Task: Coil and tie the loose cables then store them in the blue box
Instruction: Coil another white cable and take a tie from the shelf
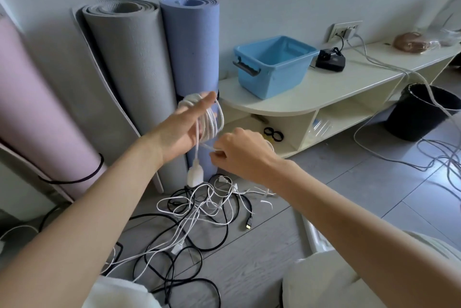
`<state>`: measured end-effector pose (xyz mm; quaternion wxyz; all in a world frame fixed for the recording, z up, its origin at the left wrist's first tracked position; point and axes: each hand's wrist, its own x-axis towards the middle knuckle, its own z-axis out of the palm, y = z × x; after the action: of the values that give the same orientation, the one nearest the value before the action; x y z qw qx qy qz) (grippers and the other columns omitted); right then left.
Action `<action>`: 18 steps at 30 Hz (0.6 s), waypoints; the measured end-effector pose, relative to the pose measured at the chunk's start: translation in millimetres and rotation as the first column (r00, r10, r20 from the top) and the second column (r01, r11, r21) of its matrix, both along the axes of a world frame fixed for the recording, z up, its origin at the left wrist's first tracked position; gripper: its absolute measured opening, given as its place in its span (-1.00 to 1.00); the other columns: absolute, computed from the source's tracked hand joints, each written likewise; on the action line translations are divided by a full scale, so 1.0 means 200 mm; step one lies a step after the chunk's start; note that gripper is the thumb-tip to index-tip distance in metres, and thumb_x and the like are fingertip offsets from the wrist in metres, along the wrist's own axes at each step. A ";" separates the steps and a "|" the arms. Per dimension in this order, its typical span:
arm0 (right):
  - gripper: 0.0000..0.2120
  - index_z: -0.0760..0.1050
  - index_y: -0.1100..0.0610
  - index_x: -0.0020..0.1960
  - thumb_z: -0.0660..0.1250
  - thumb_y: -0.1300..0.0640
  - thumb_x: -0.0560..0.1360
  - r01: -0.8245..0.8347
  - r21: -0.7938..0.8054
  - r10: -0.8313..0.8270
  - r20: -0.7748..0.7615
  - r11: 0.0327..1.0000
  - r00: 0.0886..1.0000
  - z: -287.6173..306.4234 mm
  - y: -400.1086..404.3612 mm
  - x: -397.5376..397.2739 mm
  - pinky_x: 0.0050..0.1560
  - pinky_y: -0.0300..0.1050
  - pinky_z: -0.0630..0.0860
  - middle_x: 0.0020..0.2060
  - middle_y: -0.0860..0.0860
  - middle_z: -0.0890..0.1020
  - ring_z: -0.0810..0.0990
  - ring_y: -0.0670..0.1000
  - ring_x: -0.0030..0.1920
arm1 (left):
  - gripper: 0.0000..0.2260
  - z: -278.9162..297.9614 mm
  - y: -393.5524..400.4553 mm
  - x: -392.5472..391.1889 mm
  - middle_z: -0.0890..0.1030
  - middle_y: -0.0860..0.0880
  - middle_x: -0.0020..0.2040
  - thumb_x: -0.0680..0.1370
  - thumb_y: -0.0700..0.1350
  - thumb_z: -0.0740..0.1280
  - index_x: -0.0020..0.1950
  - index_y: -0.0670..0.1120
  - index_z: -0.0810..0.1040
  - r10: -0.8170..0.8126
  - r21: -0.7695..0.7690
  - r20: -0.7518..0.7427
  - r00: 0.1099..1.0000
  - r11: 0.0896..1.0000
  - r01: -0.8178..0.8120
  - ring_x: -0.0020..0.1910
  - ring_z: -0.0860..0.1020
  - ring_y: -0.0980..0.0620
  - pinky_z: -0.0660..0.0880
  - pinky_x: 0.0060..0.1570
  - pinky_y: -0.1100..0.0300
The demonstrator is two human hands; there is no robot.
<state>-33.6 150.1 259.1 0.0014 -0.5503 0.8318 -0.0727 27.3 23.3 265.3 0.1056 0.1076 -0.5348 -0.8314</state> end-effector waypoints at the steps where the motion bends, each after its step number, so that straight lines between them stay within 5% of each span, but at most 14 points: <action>1: -0.79 0.45 0.18 -0.20 0.19 0.07 0.51 -0.039 -0.021 0.038 -0.026 0.999 0.999 0.03 0.00 -0.01 -0.24 -0.10 0.32 -0.33 0.08 0.40 0.39 0.16 -0.27 | -0.59 0.00 0.02 0.02 0.46 0.11 -0.35 0.17 0.08 0.59 -0.14 0.02 0.48 -0.094 -0.060 0.031 0.995 0.994 0.096 -0.21 0.51 0.17 0.45 0.02 0.26; 3: -0.80 0.54 0.12 -0.11 0.23 0.01 0.50 -0.104 -0.042 0.103 -0.032 0.994 0.994 0.06 0.02 -0.06 -0.18 -0.03 0.47 -0.28 0.07 0.51 0.50 0.16 -0.24 | -0.72 -0.01 0.05 0.04 0.49 0.22 -0.29 0.32 0.09 0.43 -0.12 0.09 0.39 -0.162 -0.395 0.223 0.961 0.886 0.242 -0.35 0.49 0.35 0.47 0.02 0.34; 5: -0.70 0.38 0.00 -0.37 0.29 -0.12 0.46 -0.115 -0.072 0.115 -0.001 0.991 0.993 0.09 0.05 -0.11 -0.23 -0.07 0.47 -0.41 -0.05 0.45 0.46 0.04 -0.34 | -0.79 -0.02 0.05 0.06 0.54 0.18 -0.01 0.43 0.05 0.33 0.03 0.12 0.41 -0.095 -0.592 0.388 0.917 0.737 0.327 -0.25 0.51 0.41 0.45 0.11 0.32; 8: -0.54 0.16 0.04 -0.46 0.35 -0.16 0.37 -0.099 -0.134 0.102 0.018 0.986 0.995 0.11 0.06 -0.16 -0.36 -0.08 0.24 -0.52 -0.07 0.29 0.24 -0.05 -0.46 | -0.68 -0.01 0.06 0.09 0.65 -0.05 0.04 0.46 -0.08 0.35 0.21 0.06 0.46 -0.302 -0.481 0.484 0.821 0.692 0.538 -0.25 0.58 0.21 0.50 -0.14 0.38; 12: -0.54 0.18 0.03 -0.46 0.40 -0.12 0.36 -0.042 -0.207 0.051 0.038 0.978 0.998 0.12 0.06 -0.20 -0.31 -0.08 0.33 -0.51 -0.07 0.32 0.33 0.05 -0.35 | -0.70 -0.01 0.05 0.07 0.65 -0.13 -0.21 0.54 -0.32 0.25 0.16 0.02 0.49 -0.276 -0.486 0.474 0.836 0.710 0.510 -0.43 0.44 0.16 0.41 -0.28 0.31; 15: -0.59 0.16 -0.01 -0.49 0.35 0.11 0.38 0.038 -0.343 -0.044 -0.010 0.939 0.999 0.13 0.07 -0.27 -0.31 -0.13 0.29 -0.55 -0.11 0.29 0.37 0.08 -0.34 | -0.65 -0.01 0.03 0.08 0.55 -0.06 -0.40 0.56 -0.32 0.20 0.29 -0.02 0.43 -0.352 -0.408 0.464 0.813 0.730 0.549 -0.51 0.35 0.14 0.37 -0.34 0.35; 18: -0.55 0.15 -0.01 -0.49 0.35 0.13 0.41 0.131 -0.399 -0.137 0.012 0.907 0.990 0.11 0.06 -0.30 -0.37 -0.13 0.24 -0.55 -0.11 0.28 0.34 0.08 -0.35 | -0.65 0.03 0.02 0.10 0.44 0.02 -0.50 0.51 -0.23 0.25 0.28 -0.05 0.51 -0.544 -0.314 0.361 0.757 0.694 0.648 -0.59 0.25 0.19 0.40 -0.24 0.40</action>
<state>-94.4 162.8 280.7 -0.1224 -0.4812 0.8352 -0.2363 48.1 28.2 271.4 -0.2168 0.0015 -0.7147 -0.6650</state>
